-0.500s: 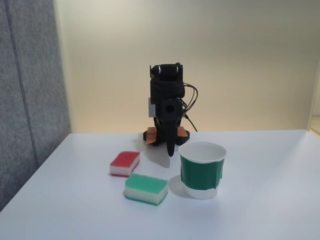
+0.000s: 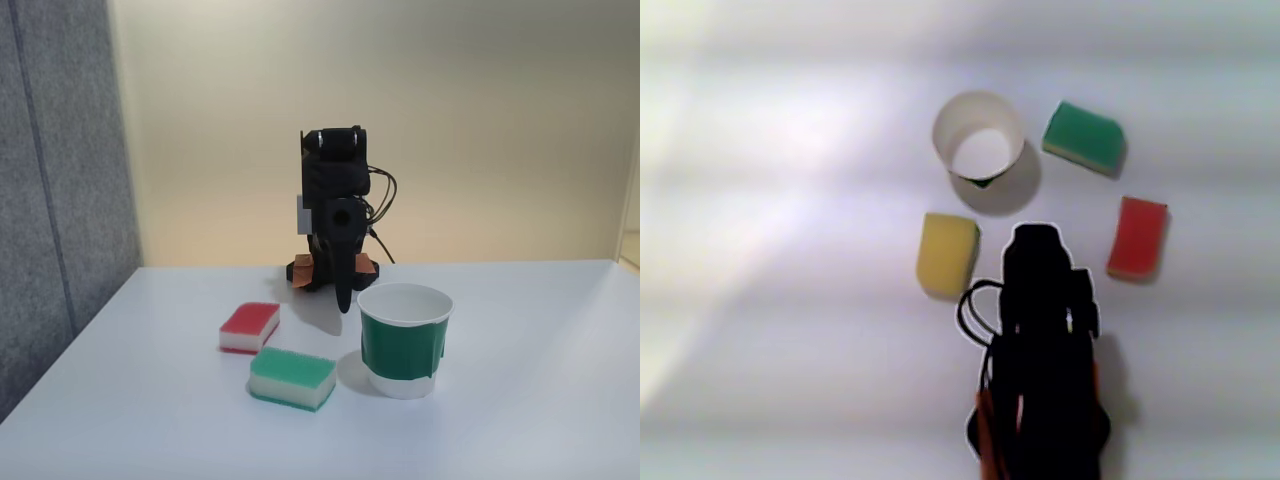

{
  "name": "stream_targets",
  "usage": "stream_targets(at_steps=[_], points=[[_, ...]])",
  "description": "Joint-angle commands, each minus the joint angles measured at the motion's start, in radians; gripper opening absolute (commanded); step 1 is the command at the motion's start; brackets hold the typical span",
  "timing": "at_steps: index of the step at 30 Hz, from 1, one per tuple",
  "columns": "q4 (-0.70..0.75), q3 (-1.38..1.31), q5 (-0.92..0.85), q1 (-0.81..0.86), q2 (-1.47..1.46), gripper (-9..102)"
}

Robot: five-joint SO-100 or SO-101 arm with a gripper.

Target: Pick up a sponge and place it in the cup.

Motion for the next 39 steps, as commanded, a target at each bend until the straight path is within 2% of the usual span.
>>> stream_targets(at_steps=[1, 39], points=[[0.11, 0.0, 0.002, 0.0, 0.002, 0], [0.11, 0.0, 0.005, 0.021, 0.002, 0]])
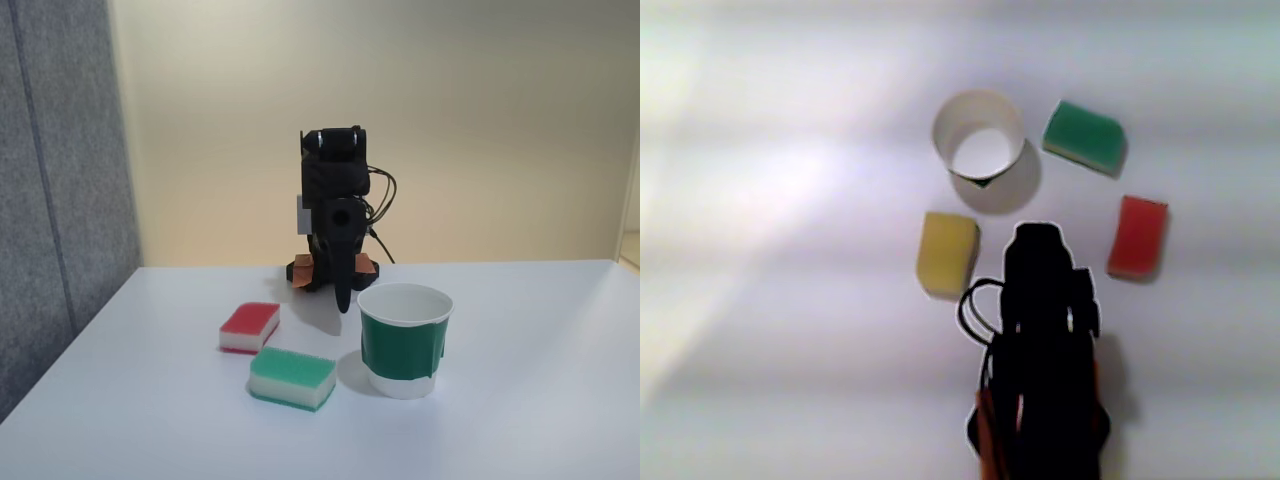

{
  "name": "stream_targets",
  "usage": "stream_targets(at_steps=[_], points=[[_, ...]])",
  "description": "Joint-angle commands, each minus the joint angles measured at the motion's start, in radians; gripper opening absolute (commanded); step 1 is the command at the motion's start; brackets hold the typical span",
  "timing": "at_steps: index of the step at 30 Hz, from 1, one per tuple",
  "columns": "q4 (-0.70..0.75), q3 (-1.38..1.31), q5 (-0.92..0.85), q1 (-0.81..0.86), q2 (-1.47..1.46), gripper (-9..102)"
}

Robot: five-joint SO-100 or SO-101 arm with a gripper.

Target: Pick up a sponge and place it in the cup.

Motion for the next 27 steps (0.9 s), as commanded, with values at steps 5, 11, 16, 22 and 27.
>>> stream_targets(at_steps=[5, 11, 16, 22, 27], points=[[0.109, 0.0, -0.005, 0.023, 0.002, 0], [0.098, 0.0, -0.006, 0.077, 0.002, 0], [0.038, 0.0, -0.003, 0.072, 0.002, 0], [-0.029, -0.091, -0.003, 0.103, -0.031, 0], [-0.074, -0.216, -0.008, 0.135, -0.138, 0]])
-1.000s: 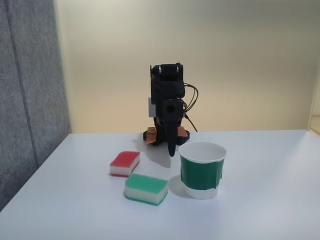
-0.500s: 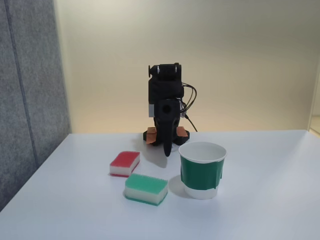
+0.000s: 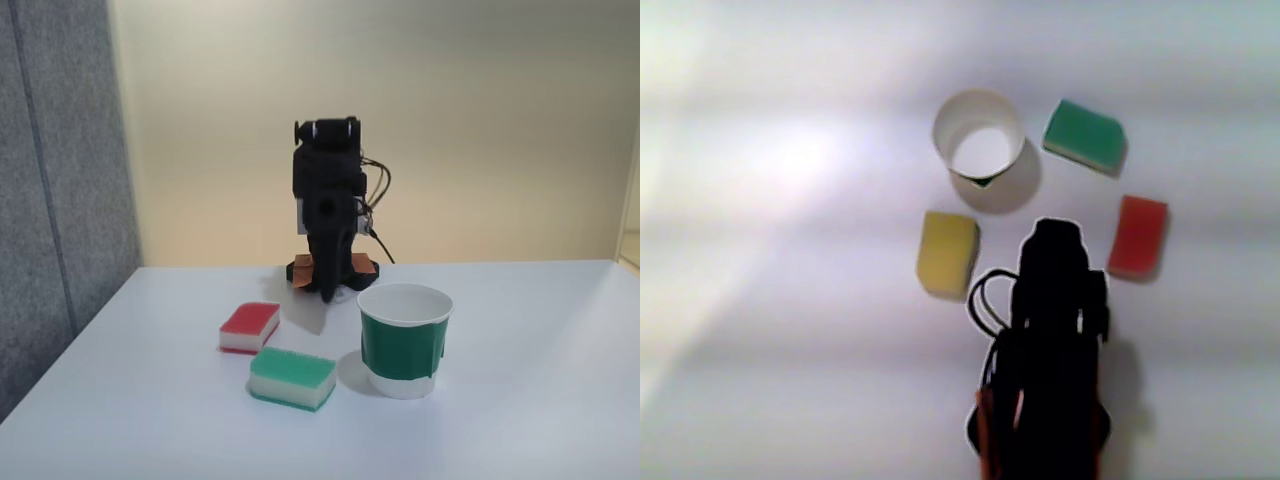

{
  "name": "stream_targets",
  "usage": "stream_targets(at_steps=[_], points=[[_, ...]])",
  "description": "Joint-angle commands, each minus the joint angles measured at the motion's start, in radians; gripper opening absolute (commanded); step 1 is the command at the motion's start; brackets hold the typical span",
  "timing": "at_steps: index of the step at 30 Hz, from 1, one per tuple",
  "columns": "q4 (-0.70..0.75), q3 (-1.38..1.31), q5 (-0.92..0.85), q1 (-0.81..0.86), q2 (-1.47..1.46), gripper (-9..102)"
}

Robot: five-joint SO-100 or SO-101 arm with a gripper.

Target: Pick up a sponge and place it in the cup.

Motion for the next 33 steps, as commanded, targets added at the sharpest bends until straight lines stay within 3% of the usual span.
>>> stream_targets(at_steps=[1, 7, 20, 25, 33], points=[[-0.015, -0.115, -0.017, 0.029, -0.084, 0], [-0.051, -0.313, -0.089, 0.084, -0.344, 0], [-0.025, -0.655, -0.446, 0.291, -0.847, 0], [0.011, -0.779, -0.664, 0.321, -1.029, 0], [0.1, -0.897, -1.169, 0.341, -1.227, 0]])
